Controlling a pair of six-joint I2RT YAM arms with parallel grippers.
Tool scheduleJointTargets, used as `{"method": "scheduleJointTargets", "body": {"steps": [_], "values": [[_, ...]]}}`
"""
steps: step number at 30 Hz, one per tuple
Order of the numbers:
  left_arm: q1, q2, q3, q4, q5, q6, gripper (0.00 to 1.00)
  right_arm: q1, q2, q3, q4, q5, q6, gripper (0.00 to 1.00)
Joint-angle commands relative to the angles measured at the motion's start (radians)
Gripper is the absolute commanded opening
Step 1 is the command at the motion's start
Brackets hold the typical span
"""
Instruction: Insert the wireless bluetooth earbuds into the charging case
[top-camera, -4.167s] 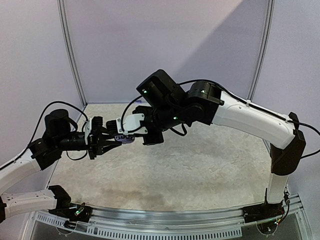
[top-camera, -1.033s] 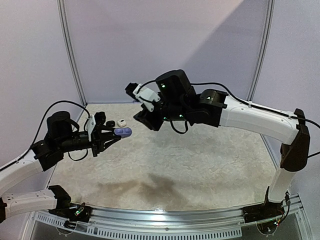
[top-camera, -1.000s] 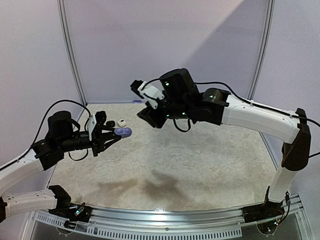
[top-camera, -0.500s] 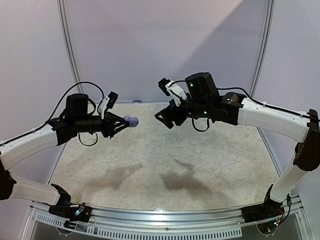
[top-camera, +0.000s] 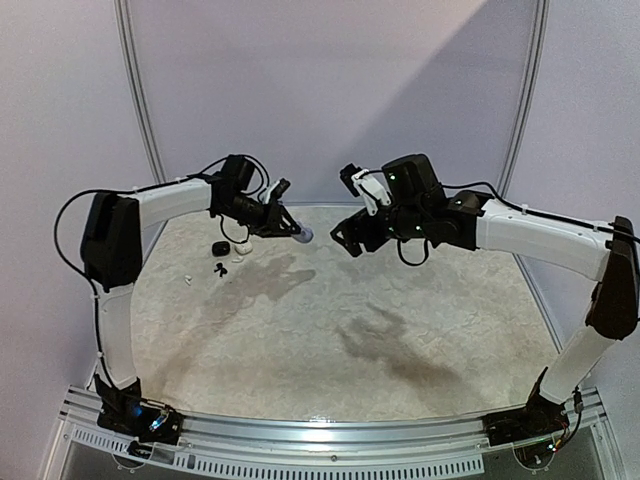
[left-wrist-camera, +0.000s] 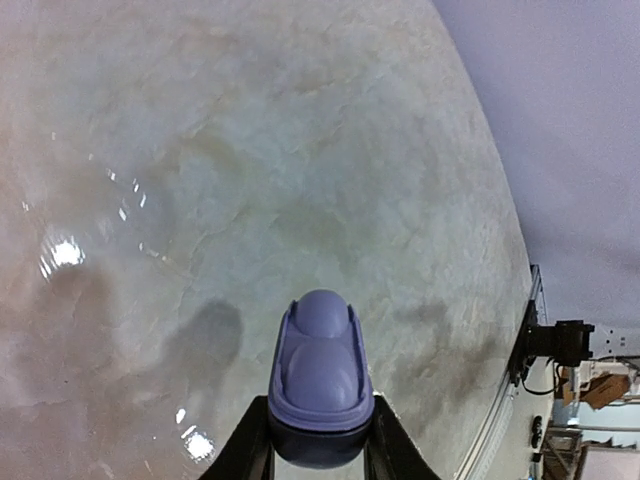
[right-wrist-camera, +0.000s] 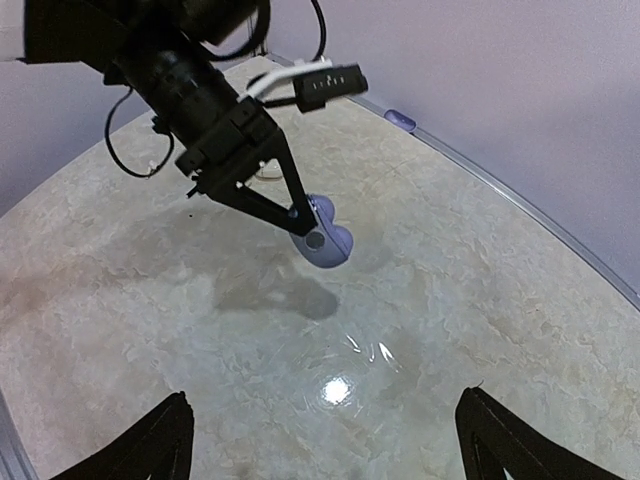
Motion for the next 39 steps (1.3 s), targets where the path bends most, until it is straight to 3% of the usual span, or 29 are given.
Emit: {"method": "scheduleJointTargets", "body": {"steps": [1,12,14,16,20,22,27,31,33,35,39], "values": [[0.013,0.107,0.039,-0.028,-0.006,-0.129,0.00,-0.018,0.032,0.017,-0.013,-0.001,-0.014,0.92],[0.025,0.246,-0.030,0.076,-0.025,-0.295,0.02,-0.025,0.104,0.120,-0.060,-0.018,-0.028,0.93],[0.028,0.249,-0.043,0.074,-0.030,-0.314,0.18,-0.025,0.103,0.123,-0.063,-0.014,-0.028,0.93],[0.032,0.245,-0.051,0.068,-0.041,-0.330,0.43,-0.023,0.100,0.124,-0.060,-0.012,-0.030,0.93],[0.042,0.220,-0.045,0.045,-0.073,-0.335,0.74,-0.024,0.101,0.136,-0.055,-0.023,-0.028,0.93],[0.045,0.200,-0.032,0.019,-0.099,-0.325,0.97,-0.025,0.101,0.146,-0.054,-0.033,-0.028,0.93],[0.044,0.135,0.036,-0.139,-0.200,-0.228,0.99,-0.025,0.107,0.165,-0.054,-0.054,-0.060,0.93],[0.044,0.053,0.083,-0.260,-0.193,-0.059,0.99,-0.024,0.104,0.169,-0.052,-0.055,-0.070,0.94],[0.043,0.018,0.130,-0.337,-0.192,0.146,0.99,-0.024,0.103,0.171,-0.050,-0.055,-0.075,0.94],[0.049,-0.010,0.175,-0.427,-0.232,0.465,0.99,-0.024,0.103,0.173,-0.047,-0.071,-0.082,0.94],[0.090,-0.046,0.167,-0.486,-0.491,0.822,0.99,-0.024,0.106,0.178,-0.049,-0.101,-0.089,0.94]]}}
